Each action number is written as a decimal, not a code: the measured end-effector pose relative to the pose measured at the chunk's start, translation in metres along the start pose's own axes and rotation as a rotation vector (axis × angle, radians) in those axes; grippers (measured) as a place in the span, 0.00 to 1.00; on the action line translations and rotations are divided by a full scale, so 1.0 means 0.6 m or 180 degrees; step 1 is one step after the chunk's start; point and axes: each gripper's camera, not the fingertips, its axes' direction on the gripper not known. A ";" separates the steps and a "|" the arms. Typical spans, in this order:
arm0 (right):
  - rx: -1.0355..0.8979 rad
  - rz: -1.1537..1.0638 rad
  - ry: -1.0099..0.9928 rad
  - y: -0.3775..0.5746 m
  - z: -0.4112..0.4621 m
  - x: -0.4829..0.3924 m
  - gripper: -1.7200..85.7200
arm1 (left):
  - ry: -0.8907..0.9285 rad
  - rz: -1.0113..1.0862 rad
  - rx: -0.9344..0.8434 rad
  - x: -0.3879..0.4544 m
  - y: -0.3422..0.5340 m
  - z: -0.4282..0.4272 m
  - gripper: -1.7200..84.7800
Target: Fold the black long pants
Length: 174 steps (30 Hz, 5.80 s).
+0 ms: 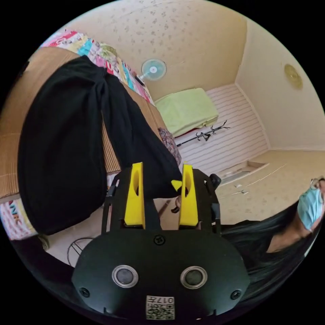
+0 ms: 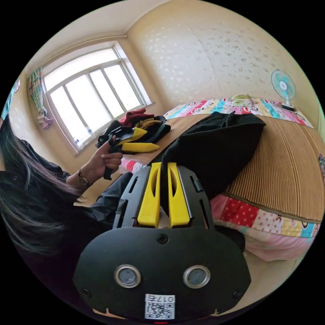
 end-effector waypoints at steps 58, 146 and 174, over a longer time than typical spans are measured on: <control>-0.0313 0.1113 0.0717 -0.119 0.552 0.255 0.13 | -0.1171 -0.0419 0.0572 -0.191 0.061 -0.210 0.14; -0.1851 0.2039 -0.1685 0.120 0.178 0.341 0.18 | 0.0702 0.0181 0.0354 -0.039 0.208 -0.263 0.05; 0.0602 0.1467 -0.3694 0.083 0.119 0.252 0.02 | 0.1460 0.0030 0.0730 -0.016 0.355 -0.261 0.05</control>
